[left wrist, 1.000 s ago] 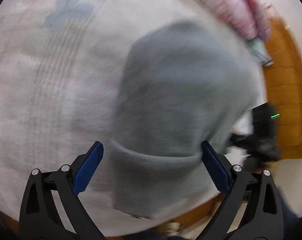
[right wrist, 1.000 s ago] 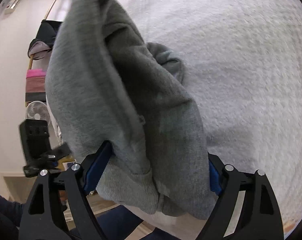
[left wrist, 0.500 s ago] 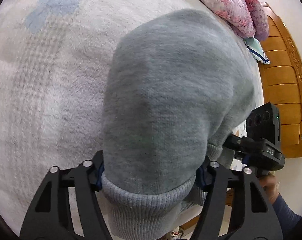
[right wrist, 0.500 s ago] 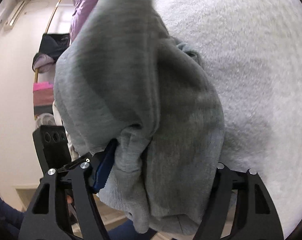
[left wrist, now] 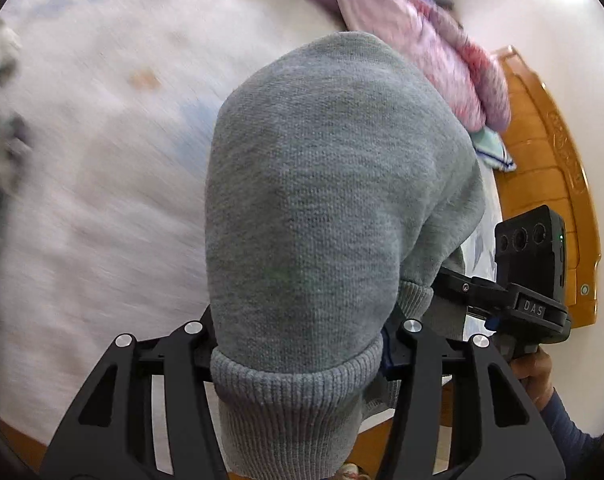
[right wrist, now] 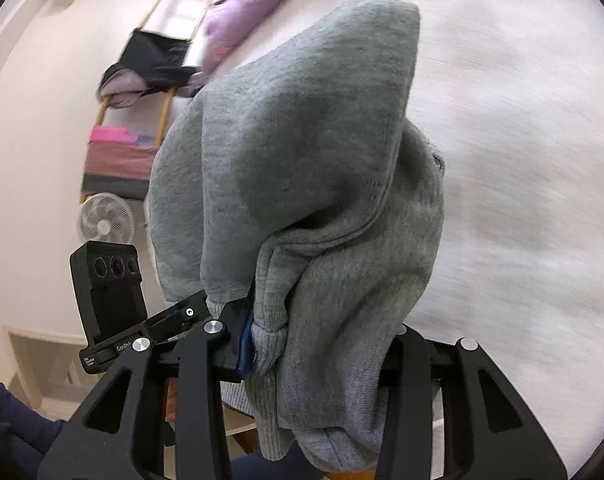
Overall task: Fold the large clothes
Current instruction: 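Lift the folded grey hoodie off the bed with both tools, then lower the hoodie onto the stack of folded clothes and open both tools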
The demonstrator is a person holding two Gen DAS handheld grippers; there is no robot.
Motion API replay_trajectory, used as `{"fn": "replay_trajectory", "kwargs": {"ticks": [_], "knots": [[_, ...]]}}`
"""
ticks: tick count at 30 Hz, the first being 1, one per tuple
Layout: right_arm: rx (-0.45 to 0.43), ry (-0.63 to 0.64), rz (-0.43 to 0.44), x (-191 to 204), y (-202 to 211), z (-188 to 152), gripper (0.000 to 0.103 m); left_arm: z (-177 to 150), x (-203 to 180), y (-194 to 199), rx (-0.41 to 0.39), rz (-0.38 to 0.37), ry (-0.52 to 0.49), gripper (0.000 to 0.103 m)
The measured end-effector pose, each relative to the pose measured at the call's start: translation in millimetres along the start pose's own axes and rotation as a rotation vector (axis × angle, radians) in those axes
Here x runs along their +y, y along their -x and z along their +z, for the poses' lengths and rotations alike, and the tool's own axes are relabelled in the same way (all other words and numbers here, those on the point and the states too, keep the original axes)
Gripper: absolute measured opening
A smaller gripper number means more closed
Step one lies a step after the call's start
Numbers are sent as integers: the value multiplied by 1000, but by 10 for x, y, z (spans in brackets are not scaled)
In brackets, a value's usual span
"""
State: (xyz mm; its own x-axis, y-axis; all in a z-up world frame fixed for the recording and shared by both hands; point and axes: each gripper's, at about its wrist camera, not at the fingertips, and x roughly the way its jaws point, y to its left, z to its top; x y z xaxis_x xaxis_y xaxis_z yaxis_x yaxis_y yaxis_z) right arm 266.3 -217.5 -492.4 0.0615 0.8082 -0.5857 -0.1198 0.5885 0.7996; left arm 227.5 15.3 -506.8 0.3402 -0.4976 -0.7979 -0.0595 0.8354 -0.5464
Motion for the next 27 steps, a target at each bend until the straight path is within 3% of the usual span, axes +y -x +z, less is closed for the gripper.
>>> {"fn": "replay_trajectory", "kwargs": {"ticks": [6, 11, 15, 17, 20, 21, 22, 23, 24, 27], "knots": [[38, 153, 110, 1452, -940, 231, 37, 341, 767, 1423, -158, 73, 2, 52], [75, 227, 176, 2459, -1826, 393, 37, 561, 1672, 2565, -253, 150, 30, 53], [84, 243, 187, 2988, -2461, 425, 38, 709, 2286, 3023, -283, 154, 46, 57], [77, 243, 122, 3106, -2759, 420, 39, 744, 2723, 3075, -283, 166, 87, 63], [95, 229, -166, 2913, -3246, 356, 40, 788, 3403, 2772, -183, 273, 197, 69], [105, 211, -232, 2771, -3310, 311, 41, 747, 3576, 2710, -162, 299, 223, 76], [121, 190, -269, 2649, -3354, 276, 41, 709, 3700, 2636, -175, 331, 248, 89], [127, 179, -300, 2531, -3349, 230, 41, 691, 3734, 2647, -206, 349, 257, 92], [126, 178, -301, 2455, -3340, 198, 39, 654, 3753, 2702, -249, 338, 263, 94], [146, 202, -337, 2340, -3297, 97, 39, 565, 3711, 2712, -245, 324, 262, 95]]}}
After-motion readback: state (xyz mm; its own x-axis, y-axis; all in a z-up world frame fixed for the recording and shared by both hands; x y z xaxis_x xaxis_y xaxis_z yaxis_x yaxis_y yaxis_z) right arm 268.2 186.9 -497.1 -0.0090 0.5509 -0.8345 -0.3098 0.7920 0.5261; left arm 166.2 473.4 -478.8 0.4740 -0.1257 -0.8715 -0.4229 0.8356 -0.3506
